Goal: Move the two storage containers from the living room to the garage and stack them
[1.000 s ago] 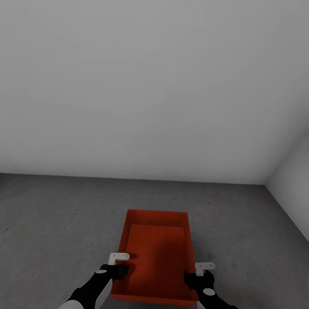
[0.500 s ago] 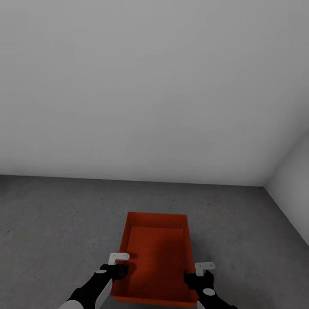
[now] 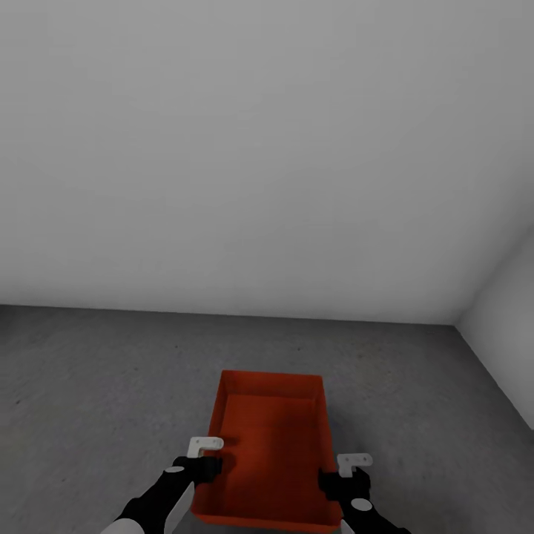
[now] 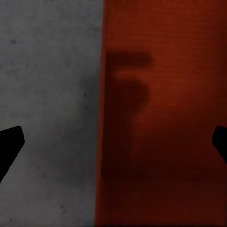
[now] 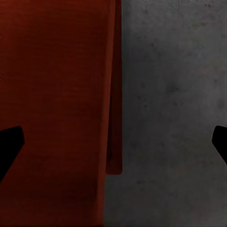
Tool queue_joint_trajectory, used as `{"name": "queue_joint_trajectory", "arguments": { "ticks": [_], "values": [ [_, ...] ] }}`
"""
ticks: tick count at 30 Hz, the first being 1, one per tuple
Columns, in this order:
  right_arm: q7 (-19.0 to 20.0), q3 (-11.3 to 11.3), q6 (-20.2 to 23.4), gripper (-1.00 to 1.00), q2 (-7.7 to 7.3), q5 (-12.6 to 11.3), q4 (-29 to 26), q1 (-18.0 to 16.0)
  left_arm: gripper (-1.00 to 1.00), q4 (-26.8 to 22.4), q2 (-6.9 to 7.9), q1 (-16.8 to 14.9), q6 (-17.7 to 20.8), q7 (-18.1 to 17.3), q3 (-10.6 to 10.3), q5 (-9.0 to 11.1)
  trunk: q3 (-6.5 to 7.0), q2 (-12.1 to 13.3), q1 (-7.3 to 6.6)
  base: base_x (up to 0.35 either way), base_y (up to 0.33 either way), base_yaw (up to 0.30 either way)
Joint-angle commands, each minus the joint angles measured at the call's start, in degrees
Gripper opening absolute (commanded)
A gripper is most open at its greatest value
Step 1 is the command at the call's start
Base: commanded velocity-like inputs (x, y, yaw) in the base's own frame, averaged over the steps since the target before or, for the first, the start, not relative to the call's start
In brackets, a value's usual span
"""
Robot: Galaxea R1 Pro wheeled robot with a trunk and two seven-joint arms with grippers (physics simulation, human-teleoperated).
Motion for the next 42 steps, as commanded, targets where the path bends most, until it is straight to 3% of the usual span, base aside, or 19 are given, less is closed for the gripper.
{"name": "queue_joint_trajectory", "arguments": {
  "ticks": [1, 42],
  "values": [
    [-0.3, 0.46, -0.31, 1.0, -0.02, -0.62, 0.03, -0.05, 1.0, -0.12, 0.04, 0.0, 0.32, 0.41, -0.48, 0.4, 0.14, 0.39, -0.23, 0.0, 0.0, 0.0],
    [-0.38, 0.46, -0.51, 1.0, 0.03, -0.44, 0.01, -0.05, 1.0, -0.12, 0.04, 0.0, 0.24, 0.36, -0.48, 0.4, 7.32, 16.44, -9.02, 0.0, 0.0, 0.0]
  ]
}}
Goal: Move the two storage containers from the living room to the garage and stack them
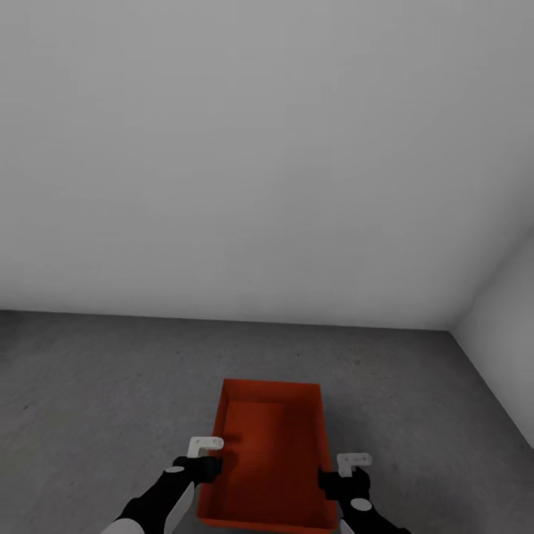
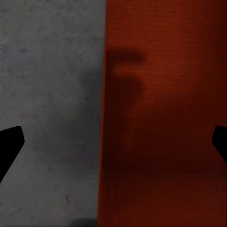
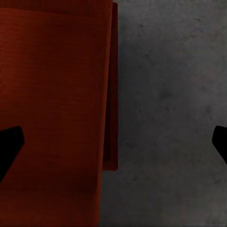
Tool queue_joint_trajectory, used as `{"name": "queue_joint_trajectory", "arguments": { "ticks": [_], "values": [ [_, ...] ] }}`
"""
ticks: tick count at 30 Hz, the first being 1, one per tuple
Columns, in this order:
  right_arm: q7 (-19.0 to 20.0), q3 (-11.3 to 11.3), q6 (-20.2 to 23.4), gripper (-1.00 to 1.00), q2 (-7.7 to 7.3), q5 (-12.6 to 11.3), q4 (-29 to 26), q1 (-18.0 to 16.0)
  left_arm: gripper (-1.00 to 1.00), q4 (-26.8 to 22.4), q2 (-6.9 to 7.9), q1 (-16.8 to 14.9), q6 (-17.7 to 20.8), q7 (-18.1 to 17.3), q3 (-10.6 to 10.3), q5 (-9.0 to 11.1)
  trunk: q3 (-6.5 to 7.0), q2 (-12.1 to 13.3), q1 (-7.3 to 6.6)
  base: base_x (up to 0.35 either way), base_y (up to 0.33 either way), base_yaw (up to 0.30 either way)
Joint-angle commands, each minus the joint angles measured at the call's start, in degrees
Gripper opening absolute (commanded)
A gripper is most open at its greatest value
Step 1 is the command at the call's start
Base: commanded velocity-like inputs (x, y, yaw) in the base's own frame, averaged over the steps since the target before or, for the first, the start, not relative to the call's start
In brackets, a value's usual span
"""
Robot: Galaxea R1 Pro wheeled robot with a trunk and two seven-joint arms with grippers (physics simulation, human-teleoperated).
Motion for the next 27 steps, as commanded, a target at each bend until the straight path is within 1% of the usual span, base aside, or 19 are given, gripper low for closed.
{"name": "queue_joint_trajectory", "arguments": {
  "ticks": [1, 11, 14, 18, 27],
  "values": [
    [-0.31, 0.47, -0.29, 1.0, -0.01, -0.61, 0.03, -0.05, 1.0, -0.12, 0.04, -0.01, 0.31, 0.42, -0.48, 0.4, -0.05, -0.03, 0.0, 0.0, 0.0, 0.0],
    [-0.43, 0.55, -0.37, 1.0, 0.0, -0.61, 0.06, -0.05, 1.0, -0.06, 0.07, -0.01, 0.22, 0.45, -0.56, 0.4, -0.05, -0.03, 0.0, 0.0, 0.0, 0.0],
    [-0.76, 0.55, -0.38, 1.0, 0.0, -0.61, 0.03, -0.05, 1.0, -0.02, 0.12, -0.01, 0.26, 0.39, -0.56, 0.4, -0.05, -0.03, 0.0, -0.089, 0.0, 0.0],
    [-0.96, 0.54, -0.38, 1.0, 0.0, -0.61, 0.05, -0.05, 1.0, -0.04, 0.06, -0.01, 0.3, 0.34, -0.58, 0.4, -0.05, -0.03, 0.0, -0.268, 0.0, 0.0],
    [-1.46, 0.49, -0.59, 1.0, 0.01, -0.65, 0.0, -0.05, 1.0, -0.06, 0.04, -0.01, 0.24, 0.31, -0.58, 0.4, 0.04, -0.03, 0.0, -0.337, 0.0, 0.0]
  ]
}}
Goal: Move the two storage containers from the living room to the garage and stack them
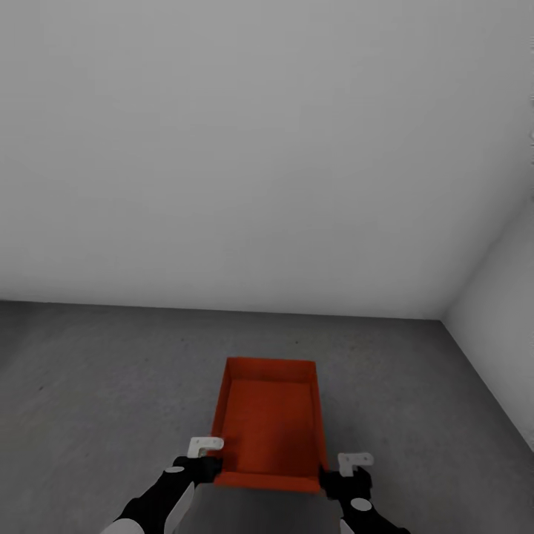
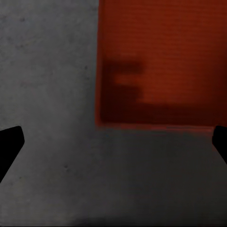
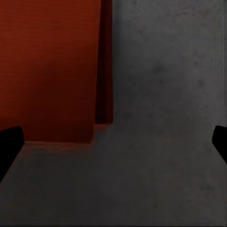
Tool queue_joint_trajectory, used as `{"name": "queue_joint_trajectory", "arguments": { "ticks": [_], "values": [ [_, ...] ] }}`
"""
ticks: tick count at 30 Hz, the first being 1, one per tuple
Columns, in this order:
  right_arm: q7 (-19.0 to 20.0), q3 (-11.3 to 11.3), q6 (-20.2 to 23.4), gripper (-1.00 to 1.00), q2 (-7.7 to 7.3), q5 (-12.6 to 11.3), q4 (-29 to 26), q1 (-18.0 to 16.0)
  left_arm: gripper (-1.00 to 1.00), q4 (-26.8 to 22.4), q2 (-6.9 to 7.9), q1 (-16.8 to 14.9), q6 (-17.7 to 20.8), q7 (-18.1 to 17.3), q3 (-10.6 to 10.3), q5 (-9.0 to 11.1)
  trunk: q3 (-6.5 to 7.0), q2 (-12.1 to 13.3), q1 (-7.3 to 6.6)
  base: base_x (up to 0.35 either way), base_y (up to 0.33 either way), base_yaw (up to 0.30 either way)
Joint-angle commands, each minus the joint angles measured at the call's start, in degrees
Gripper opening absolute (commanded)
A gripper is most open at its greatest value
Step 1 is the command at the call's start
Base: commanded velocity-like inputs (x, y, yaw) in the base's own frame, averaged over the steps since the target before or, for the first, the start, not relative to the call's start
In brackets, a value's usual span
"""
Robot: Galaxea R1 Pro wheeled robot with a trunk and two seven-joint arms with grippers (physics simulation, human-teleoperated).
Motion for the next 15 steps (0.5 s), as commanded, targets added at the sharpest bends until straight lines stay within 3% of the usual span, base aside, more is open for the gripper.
{"name": "queue_joint_trajectory", "arguments": {
  "ticks": [1, 6, 15],
  "values": [
    [-0.78, 0.46, -0.38, 1.0, -0.01, -0.66, 0.03, -0.06, 1.0, -0.13, 0.04, -0.01, 0.32, 0.42, -0.47, 0.4, 0.01, -0.03, -0.04, -0.345, 0.0, 0.0],
    [-4.66, 0.46, -1.29, 1.0, 0.06, -0.8, -0.01, -0.06, 1.0, -0.15, 0.04, -0.01, 0.32, 0.38, -0.48, 0.4, 0.41, -0.03, -0.04, -0.346, 0.0, 0.0],
    [-5.98, 0.52, -1.44, 1.0, 0.07, -0.51, -0.82, -0.06, 1.0, -0.1, 0.04, -0.01, 0.32, 0.41, -0.46, 0.4, 1.21, -0.03, -0.04, -0.346, 0.0, 0.0]
  ]
}}
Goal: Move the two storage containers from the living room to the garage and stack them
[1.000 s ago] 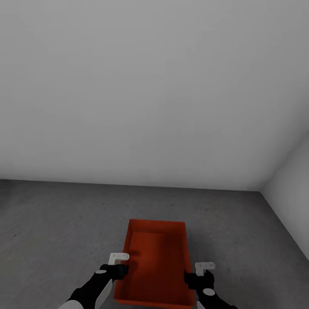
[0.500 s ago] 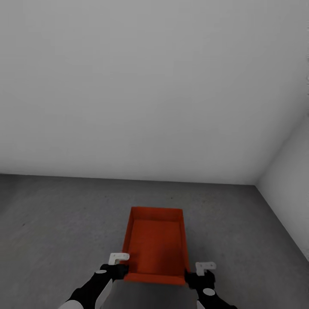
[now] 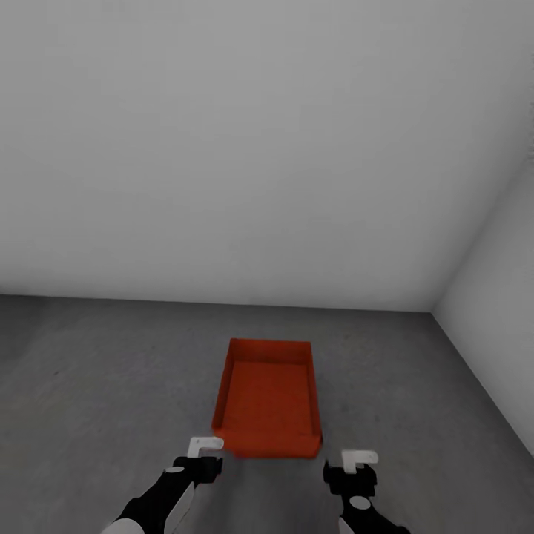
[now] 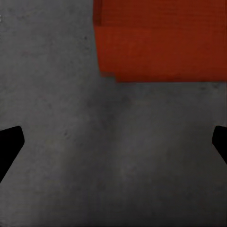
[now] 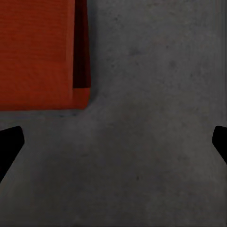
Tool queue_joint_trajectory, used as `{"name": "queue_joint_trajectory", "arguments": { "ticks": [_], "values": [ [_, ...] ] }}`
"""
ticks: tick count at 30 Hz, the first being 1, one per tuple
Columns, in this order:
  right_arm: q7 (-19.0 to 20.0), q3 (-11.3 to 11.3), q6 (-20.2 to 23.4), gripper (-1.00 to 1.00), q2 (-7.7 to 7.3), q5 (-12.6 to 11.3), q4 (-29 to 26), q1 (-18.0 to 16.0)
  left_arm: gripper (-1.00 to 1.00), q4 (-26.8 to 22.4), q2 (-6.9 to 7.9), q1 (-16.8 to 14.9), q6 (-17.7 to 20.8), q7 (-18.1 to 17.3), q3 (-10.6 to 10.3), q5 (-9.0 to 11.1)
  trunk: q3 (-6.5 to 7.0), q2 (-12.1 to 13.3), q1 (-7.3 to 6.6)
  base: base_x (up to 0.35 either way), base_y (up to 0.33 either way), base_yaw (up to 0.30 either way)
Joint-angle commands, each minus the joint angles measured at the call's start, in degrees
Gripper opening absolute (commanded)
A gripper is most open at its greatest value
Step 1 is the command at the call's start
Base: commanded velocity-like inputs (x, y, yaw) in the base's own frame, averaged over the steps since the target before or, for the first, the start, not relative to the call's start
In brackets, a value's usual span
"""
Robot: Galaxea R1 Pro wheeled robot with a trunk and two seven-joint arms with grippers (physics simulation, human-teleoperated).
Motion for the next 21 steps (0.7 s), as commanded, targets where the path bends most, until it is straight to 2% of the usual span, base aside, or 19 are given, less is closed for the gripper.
{"name": "queue_joint_trajectory", "arguments": {
  "ticks": [1, 21],
  "values": [
    [-0.3, 0.45, -0.33, 1.0, -0.02, -0.61, 0.02, -0.06, 1.0, -0.12, 0.05, -0.01, 0.33, 0.4, -0.48, 0.4, 0.04, -0.03, -0.04, -0.346, 0.0, 0.0],
    [-0.33, 0.5, 0.11, 1.0, -0.02, -0.44, 0.06, -0.06, 1.0, -0.11, 0.05, -0.01, 0.33, 0.43, -0.49, 0.4, 1.84, -0.03, -0.04, -0.346, 0.0, 0.0]
  ]
}}
